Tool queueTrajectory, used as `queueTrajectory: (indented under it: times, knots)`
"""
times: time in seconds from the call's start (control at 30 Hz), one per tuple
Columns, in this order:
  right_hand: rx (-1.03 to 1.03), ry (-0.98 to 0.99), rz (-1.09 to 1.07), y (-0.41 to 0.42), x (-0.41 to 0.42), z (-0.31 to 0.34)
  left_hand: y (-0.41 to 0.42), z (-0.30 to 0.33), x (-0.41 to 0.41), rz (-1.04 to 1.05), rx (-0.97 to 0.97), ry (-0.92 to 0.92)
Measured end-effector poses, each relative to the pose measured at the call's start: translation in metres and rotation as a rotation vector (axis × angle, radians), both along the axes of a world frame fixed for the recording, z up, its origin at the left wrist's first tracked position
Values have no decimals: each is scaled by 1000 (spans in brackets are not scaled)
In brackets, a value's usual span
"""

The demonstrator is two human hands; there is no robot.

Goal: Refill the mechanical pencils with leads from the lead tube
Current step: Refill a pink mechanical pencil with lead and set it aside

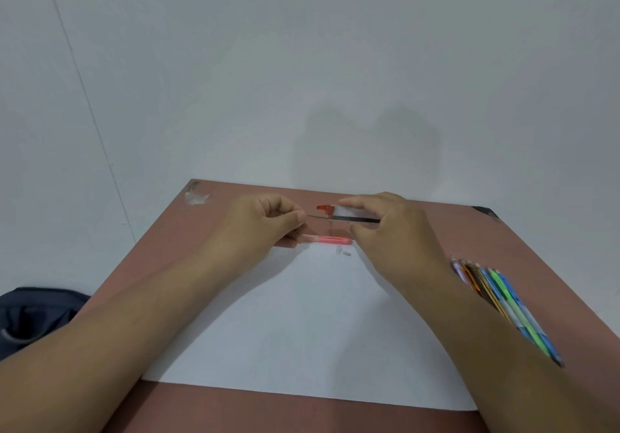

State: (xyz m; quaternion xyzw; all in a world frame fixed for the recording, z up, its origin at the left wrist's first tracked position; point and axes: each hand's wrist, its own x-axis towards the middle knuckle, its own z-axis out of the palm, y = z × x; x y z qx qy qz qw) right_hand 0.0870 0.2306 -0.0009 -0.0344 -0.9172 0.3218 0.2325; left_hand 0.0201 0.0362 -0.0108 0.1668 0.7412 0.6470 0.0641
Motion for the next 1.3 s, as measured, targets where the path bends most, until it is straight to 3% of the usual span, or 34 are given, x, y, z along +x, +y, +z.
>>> queueTrajectory:
  times: [0.43, 0.7, 0.97, 1.3]
  knots:
    - [-156, -4, -20, 3, 4, 5, -13, 11, -2, 165, -18, 153]
    - [-213, -15, -38, 1, 7, 7, -24, 14, -12, 263, 48, 103]
    - [-358, -72, 124, -9, 7, 9, -25, 13, -14, 263, 47, 94]
    - [-263, -125, 150, -16, 10, 10, -23, 13, -9, 248, 17, 116]
